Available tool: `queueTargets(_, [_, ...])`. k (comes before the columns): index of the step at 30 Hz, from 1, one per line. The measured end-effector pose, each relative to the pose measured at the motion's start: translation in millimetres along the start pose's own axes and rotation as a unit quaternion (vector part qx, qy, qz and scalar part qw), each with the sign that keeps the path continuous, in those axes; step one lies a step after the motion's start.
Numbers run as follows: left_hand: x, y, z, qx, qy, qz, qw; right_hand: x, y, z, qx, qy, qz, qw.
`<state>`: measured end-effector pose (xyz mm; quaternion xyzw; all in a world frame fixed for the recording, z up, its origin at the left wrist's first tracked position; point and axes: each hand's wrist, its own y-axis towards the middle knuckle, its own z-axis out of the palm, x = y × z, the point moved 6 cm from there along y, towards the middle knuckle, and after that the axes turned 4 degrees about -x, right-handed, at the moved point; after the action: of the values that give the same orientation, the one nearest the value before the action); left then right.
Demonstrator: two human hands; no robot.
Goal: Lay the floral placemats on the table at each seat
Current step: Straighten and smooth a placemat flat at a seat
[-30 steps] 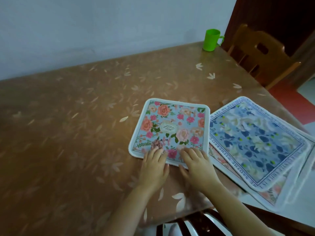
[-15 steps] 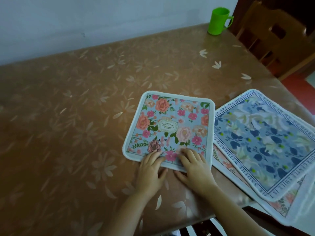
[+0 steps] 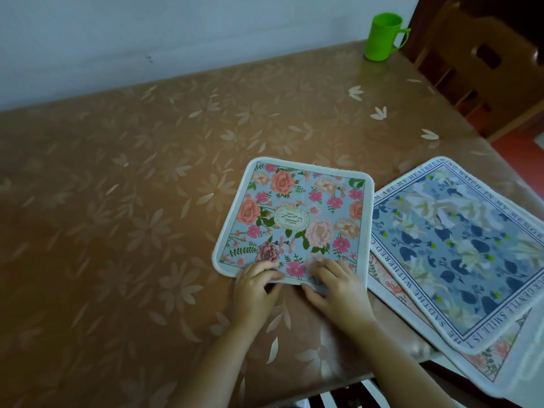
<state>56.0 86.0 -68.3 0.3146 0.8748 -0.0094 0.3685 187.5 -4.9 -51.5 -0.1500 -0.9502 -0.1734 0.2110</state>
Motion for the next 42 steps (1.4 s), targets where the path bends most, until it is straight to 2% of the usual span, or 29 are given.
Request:
queueTargets(11, [-7,-3,-30,-0.025,-0.045,-0.019,0.998,29,-6,-9,0.003,0.044,0.022,0.999])
queueTargets(16, [7,-20,-59,-0.034,-0.035,-0.022,0.999,67,-11,-6,0.016,0.052,-0.023,0.998])
queueTargets(24, [71,-73,-144,-0.047,-0.010,-0.050,0.998,168,-24,31,0.055,0.071,-0.095,0.991])
queueTargets(29, [118,-115,-210,-0.053,0.008,-0.060,0.997,239,-38,70,0.085,0.119,-0.076,0.986])
queueTargets(33, [155,-145,-255,-0.065,0.015,-0.094,0.993,295,-45,99,0.118,0.129,-0.097,0.980])
queueTargets(38, [194,-174,-294,-0.068,0.034,-0.110,0.991,348,-52,130,0.130,0.132,-0.136,0.973])
queueTargets(42, [217,-193,-306,-0.072,0.045,-0.118,0.989,367,-59,153,0.148,0.156,-0.106,0.971])
